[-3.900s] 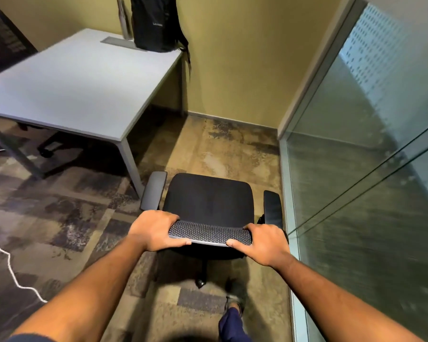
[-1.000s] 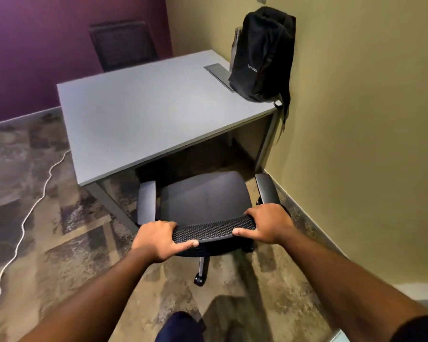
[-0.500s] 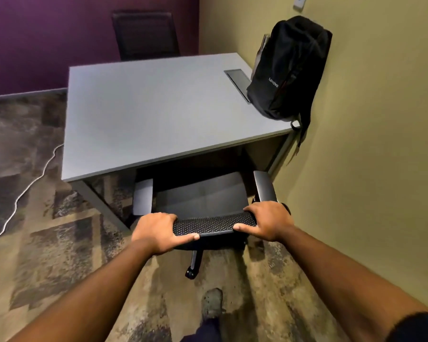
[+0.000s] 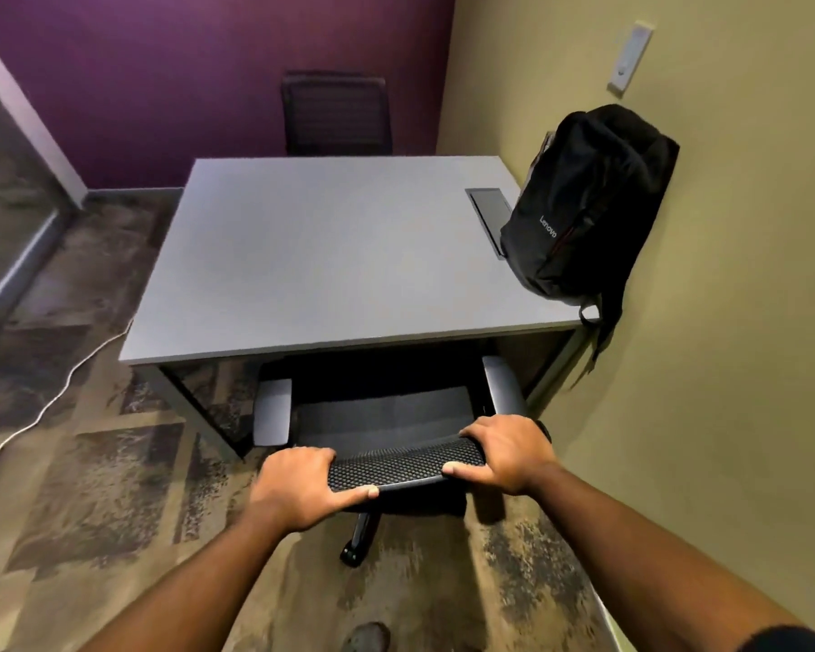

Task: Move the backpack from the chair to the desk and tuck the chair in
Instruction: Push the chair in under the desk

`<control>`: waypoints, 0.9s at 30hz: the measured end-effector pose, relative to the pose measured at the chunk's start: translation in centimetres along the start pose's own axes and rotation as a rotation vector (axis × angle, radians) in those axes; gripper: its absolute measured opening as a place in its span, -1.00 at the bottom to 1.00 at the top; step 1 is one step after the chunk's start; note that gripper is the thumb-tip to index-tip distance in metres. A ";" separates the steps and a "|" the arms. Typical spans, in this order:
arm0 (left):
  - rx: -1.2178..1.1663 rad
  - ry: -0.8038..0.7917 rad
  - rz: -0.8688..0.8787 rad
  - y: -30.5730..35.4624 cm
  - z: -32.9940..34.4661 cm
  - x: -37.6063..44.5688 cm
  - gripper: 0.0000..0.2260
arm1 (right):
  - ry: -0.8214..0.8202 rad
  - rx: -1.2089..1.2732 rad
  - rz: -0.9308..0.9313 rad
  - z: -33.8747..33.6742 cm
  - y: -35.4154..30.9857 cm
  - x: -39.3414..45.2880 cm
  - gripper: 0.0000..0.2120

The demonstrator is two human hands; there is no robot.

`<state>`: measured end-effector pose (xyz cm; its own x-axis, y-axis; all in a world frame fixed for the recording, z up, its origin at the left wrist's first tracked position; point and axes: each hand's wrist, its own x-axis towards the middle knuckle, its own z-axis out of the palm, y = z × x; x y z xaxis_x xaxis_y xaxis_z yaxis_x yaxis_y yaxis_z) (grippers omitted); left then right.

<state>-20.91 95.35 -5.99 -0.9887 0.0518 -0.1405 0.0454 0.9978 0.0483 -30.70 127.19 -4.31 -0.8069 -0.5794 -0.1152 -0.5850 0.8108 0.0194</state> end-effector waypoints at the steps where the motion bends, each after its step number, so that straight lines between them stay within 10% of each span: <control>1: -0.002 -0.003 -0.012 0.7 0.1 0.1 -0.06 | -0.004 -0.002 -0.015 0.1 0.8 0.0 0.08; 27: -0.080 0.003 -0.114 1.4 -2.2 10.1 -0.11 | -0.051 -0.018 -0.124 -1.8 8.1 11.2 -0.03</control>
<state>-31.11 97.12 -5.12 -0.9873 -0.0619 -0.1466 -0.0786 0.9907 0.1114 -44.63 127.08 -3.62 -0.7233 -0.6696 -0.1686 -0.6816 0.7314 0.0193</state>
